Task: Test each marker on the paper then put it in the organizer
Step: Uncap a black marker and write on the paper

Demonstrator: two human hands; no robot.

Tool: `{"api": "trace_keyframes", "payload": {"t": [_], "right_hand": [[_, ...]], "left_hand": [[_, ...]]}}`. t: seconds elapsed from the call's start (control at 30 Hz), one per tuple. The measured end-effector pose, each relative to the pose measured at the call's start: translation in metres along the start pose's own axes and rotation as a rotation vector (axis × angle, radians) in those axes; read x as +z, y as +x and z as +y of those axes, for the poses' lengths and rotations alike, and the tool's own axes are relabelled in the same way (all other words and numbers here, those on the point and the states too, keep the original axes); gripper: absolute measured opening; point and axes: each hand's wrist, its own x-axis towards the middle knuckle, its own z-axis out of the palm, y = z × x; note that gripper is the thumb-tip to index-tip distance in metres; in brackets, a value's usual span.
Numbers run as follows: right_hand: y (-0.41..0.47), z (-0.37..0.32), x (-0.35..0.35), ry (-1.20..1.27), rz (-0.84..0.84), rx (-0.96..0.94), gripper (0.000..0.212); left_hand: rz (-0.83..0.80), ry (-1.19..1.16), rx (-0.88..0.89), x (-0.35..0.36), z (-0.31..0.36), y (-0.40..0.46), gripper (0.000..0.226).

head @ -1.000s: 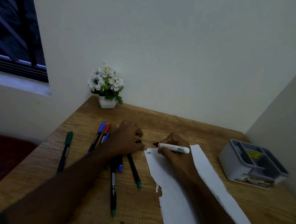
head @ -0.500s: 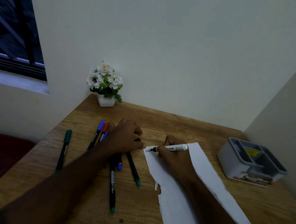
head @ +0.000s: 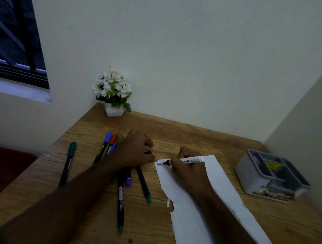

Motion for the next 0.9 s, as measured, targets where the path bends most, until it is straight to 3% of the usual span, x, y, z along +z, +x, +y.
{"api": "trace_keyframes", "payload": {"t": [0.9], "right_hand": [[0.001,-0.004,-0.001,-0.065,0.007,0.053,0.029]], "left_hand": [[-0.011,0.002,-0.001,-0.002,0.001,-0.001,0.049]]}}
